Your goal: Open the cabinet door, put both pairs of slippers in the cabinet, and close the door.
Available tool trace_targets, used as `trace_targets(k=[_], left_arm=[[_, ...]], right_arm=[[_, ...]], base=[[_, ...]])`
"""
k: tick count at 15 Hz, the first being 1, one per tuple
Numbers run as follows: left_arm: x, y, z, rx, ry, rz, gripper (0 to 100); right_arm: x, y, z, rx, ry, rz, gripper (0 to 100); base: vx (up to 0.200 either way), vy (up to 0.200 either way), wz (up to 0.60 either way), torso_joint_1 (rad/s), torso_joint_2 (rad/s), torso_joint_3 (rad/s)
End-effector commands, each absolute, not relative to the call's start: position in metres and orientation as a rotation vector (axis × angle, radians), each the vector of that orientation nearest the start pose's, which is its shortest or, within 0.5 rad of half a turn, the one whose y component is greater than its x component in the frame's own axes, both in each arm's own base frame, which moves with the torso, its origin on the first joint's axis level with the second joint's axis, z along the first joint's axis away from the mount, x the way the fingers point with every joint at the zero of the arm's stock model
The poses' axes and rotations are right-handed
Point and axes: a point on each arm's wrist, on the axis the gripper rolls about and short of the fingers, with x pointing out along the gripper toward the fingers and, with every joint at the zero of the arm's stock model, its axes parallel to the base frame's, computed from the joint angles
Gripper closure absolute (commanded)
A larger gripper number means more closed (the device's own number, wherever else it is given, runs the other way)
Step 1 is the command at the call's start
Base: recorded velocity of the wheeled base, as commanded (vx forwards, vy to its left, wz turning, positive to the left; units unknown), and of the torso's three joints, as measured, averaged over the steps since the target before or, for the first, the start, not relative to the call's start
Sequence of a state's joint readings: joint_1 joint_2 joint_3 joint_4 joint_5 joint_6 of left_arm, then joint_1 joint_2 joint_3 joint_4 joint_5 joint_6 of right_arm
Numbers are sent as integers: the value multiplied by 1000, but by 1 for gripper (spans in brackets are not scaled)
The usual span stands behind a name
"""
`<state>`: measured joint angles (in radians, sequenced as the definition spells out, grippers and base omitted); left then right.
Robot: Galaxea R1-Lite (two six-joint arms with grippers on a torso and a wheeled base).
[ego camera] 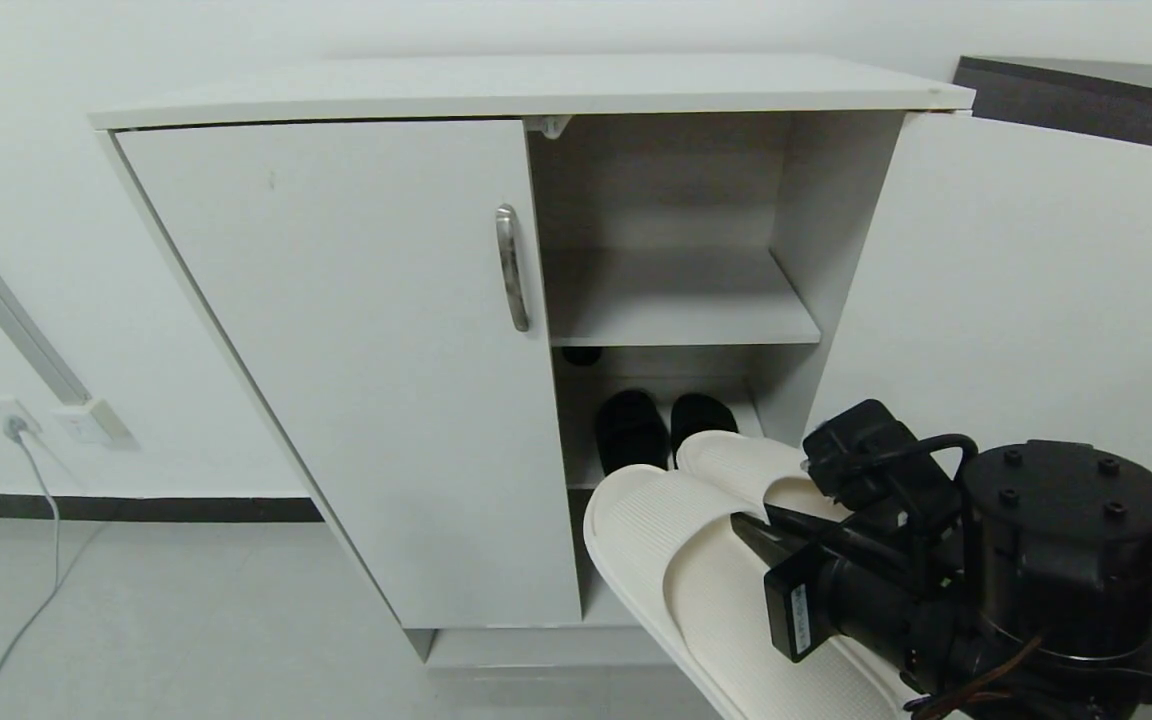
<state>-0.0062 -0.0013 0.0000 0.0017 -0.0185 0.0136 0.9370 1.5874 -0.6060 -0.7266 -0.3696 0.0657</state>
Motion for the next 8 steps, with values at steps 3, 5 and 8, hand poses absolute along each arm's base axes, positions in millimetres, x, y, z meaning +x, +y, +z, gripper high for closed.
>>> trace_targets(k=[3,5,8], left_arm=[[-23,0,75,14,1,-23,100],[-23,0,75,14,1,-25,100],[-23,0,75,14,1,-25,100]], right_arm=[[162,207,170,-95,226,557,100],[162,207,170,-95,226,557,100],[164,208,169,-101,228,549,100]], base=[[0,0,0,-1,20,14],[0,0,0,0,0,0],[0,0,0,0,0,0]])
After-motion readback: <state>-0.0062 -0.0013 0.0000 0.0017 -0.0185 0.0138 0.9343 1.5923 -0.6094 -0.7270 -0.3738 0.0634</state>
